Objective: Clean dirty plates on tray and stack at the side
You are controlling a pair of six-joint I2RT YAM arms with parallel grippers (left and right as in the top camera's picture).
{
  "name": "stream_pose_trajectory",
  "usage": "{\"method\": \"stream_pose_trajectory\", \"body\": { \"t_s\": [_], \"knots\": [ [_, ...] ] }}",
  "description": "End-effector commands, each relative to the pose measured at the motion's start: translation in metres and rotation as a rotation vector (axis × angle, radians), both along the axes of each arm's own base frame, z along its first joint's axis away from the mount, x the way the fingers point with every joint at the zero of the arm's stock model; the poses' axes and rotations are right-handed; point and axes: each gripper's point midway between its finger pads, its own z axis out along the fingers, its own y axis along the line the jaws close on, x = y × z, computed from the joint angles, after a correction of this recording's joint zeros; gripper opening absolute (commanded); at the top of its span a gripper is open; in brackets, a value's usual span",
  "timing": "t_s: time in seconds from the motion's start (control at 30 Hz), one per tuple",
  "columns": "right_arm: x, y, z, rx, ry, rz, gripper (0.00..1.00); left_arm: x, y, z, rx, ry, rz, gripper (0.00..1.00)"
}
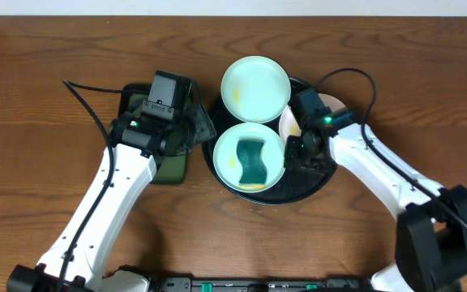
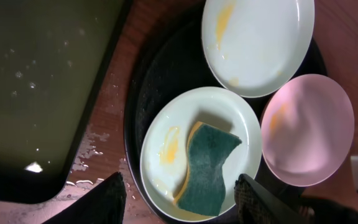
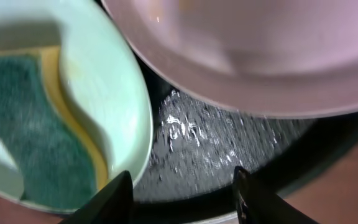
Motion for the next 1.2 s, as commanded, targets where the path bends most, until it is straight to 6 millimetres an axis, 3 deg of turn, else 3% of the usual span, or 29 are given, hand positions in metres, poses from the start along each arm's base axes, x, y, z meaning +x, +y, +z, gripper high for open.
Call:
{"method": "stream_pose_trajectory", "body": {
  "t_s": [0.0, 0.13, 0.53, 0.67, 0.97, 1.17],
  "knots": [
    [0.013, 0.004, -0.012, -0.021, -0.014, 0.013, 0.48, 0.001, 0.002, 0.002, 0.01, -0.005, -0.006, 0.57],
    [0.024, 0.02, -0.028, 0.025, -0.031, 0.063, 0.45, -0.002, 0.0, 0.001, 0.017, 0.003, -0.026, 0.57],
    [0.033, 0.024, -0.042, 0.021, -0.056, 0.114, 0.24, -0.018, -0.028, -0.007, 0.033, 0.016, -0.16, 0.57],
    [0.033, 0.025, -0.042, 0.023, -0.058, 0.114, 0.04, -0.03, -0.038, -0.032, 0.034, 0.093, -0.2, 0.49],
    [0.033, 0.026, -0.042, 0.029, -0.055, 0.115, 0.03, -0.032, -0.088, -0.091, 0.05, 0.181, -0.33, 0.48],
    [0.032, 0.025, -0.042, 0.027, -0.052, 0.115, 0.03, -0.041, -0.097, -0.127, 0.092, 0.262, -0.376, 0.48]
  ]
}}
